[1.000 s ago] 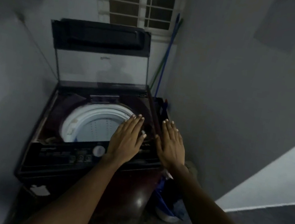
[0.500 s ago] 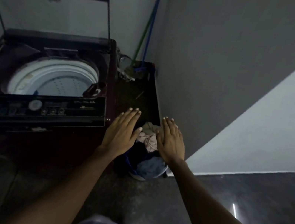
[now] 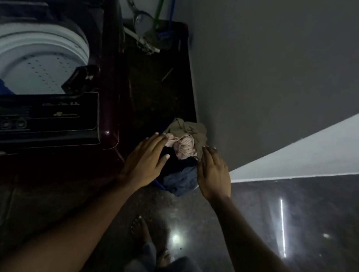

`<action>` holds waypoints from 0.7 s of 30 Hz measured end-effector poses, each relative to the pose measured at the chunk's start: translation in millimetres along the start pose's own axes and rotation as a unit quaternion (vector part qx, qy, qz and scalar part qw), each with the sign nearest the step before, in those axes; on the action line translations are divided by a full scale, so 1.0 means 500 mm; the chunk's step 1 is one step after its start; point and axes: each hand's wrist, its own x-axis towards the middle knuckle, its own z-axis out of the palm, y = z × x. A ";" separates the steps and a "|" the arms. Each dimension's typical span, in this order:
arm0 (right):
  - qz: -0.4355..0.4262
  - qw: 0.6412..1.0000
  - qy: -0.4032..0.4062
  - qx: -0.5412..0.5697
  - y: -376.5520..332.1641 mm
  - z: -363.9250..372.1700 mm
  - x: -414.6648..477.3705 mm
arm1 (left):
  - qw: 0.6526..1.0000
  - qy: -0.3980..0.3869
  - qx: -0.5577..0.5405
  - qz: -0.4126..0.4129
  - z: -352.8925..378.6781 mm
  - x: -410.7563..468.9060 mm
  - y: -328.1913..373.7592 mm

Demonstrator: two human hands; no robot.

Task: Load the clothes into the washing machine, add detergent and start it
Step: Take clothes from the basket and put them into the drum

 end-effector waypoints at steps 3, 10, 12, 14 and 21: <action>0.015 1.000 -0.011 0.007 0.020 0.047 0.021 | 1.000 -0.015 0.003 0.007 0.049 0.036 -0.020; 0.010 0.999 -0.039 0.018 0.108 0.223 0.117 | 0.998 -0.049 -0.024 -0.032 0.222 0.128 -0.073; 0.012 0.998 -0.058 0.026 0.137 0.286 0.148 | 0.996 -0.058 -0.034 -0.053 0.284 0.148 -0.098; 0.009 0.996 -0.086 0.017 0.167 0.351 0.179 | 0.993 -0.070 -0.049 -0.082 0.348 0.167 -0.124; -0.067 0.988 -0.142 -0.006 0.218 0.512 0.290 | 0.974 -0.120 -0.117 -0.154 0.497 0.212 -0.175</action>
